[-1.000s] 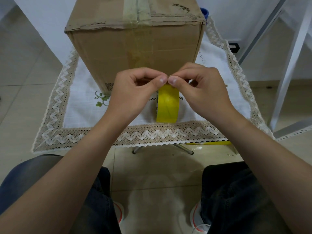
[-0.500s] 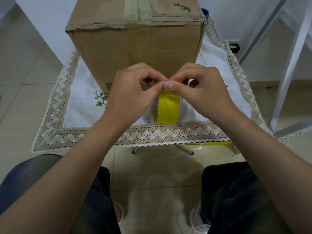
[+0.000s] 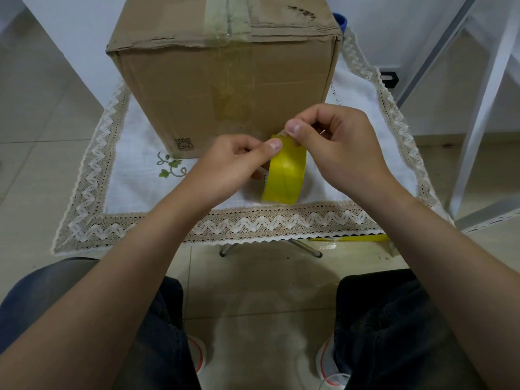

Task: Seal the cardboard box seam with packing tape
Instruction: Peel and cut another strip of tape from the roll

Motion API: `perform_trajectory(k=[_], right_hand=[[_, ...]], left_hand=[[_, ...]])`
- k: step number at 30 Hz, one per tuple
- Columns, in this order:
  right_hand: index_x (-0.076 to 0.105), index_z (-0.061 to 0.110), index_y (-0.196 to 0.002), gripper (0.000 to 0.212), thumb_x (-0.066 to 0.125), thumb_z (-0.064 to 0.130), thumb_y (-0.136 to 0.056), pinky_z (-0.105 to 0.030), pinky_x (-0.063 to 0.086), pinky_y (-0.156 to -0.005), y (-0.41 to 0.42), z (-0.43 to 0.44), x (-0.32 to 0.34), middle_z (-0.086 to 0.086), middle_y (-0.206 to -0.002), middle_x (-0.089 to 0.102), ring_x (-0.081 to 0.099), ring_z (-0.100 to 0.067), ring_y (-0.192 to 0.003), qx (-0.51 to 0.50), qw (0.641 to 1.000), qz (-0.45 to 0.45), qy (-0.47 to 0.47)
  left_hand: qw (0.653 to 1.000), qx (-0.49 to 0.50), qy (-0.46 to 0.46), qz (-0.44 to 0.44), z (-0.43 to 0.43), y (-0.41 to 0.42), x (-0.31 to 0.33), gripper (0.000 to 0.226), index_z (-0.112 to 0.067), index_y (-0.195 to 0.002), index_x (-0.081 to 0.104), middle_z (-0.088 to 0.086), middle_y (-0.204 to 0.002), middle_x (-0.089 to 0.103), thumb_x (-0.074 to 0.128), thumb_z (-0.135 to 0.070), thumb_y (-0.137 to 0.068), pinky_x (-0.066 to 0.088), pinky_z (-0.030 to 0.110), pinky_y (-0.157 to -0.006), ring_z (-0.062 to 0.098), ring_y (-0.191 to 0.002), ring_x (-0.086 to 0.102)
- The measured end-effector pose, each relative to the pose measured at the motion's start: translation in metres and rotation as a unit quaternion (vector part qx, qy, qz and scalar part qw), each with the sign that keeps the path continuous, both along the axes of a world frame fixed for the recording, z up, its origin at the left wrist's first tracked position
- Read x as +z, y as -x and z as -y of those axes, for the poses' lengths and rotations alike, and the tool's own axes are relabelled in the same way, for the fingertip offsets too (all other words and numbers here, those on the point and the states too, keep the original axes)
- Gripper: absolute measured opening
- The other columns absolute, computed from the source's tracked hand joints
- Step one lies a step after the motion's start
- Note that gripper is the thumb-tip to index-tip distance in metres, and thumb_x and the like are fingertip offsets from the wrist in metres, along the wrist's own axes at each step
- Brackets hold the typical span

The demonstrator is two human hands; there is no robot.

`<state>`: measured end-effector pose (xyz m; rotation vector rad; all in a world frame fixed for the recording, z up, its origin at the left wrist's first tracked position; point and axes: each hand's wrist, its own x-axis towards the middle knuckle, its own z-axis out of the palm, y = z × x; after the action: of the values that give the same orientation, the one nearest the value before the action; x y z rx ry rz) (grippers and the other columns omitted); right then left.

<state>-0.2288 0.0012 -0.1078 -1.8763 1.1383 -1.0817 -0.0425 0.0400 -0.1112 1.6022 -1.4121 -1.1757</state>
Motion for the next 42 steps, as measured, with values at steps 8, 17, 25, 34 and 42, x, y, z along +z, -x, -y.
perform_trajectory(k=[8,17,25,34,42], right_hand=[[0.074,0.018,-0.085,0.009,0.073,0.019,-0.094,-0.008,0.038,-0.064,0.005,0.002,0.001,0.009,-0.079,0.066,0.055,0.002,-0.067,-0.041,0.998,-0.021,0.053],[0.072,0.026,-0.078,0.015,0.077,0.02,-0.091,-0.01,0.041,-0.067,0.003,0.007,0.001,-0.005,-0.092,0.064,0.053,-0.003,-0.074,-0.055,0.998,-0.003,0.027],[0.074,0.032,-0.076,0.017,0.082,0.022,-0.087,-0.014,0.045,-0.069,0.004,0.009,0.0,0.003,-0.095,0.063,0.059,-0.005,-0.078,-0.049,0.998,0.034,-0.002],[0.068,0.022,-0.085,0.024,0.088,0.036,-0.081,-0.015,0.043,-0.063,0.003,0.006,-0.002,0.008,-0.084,0.063,0.054,0.002,-0.064,-0.111,0.991,0.04,-0.057],[0.078,0.005,-0.088,0.037,0.075,0.041,-0.093,-0.03,0.039,-0.055,0.004,0.007,-0.002,0.001,-0.066,0.062,0.055,-0.018,-0.059,-0.022,0.96,0.044,-0.276]], left_hand=[[0.99,-0.033,0.0,-0.139,-0.003,0.012,-0.006,0.014,-0.006,-0.104,0.077,0.01,-0.091,0.081,0.069,-0.015,-0.098,0.064,0.033,-0.087,0.018,-0.086,0.077],[0.989,-0.037,0.034,-0.138,-0.003,0.015,-0.007,0.009,-0.003,-0.102,0.073,0.004,-0.086,0.08,0.069,-0.008,-0.097,0.061,0.038,-0.091,0.016,-0.083,0.074],[0.987,-0.063,0.062,-0.135,-0.003,0.013,-0.009,0.006,-0.009,-0.095,0.064,0.006,-0.084,0.069,0.07,-0.009,-0.096,0.052,0.036,-0.085,0.019,-0.084,0.063],[0.983,-0.039,0.077,-0.164,-0.004,0.019,-0.014,0.023,-0.008,-0.109,0.06,0.007,-0.099,0.07,0.068,-0.015,-0.089,0.053,0.034,-0.087,0.02,-0.093,0.062],[0.987,-0.006,0.045,-0.154,-0.005,0.018,-0.01,0.032,0.003,-0.097,0.061,0.02,-0.091,0.07,0.064,-0.028,-0.1,0.053,0.055,-0.101,0.034,-0.092,0.07]])
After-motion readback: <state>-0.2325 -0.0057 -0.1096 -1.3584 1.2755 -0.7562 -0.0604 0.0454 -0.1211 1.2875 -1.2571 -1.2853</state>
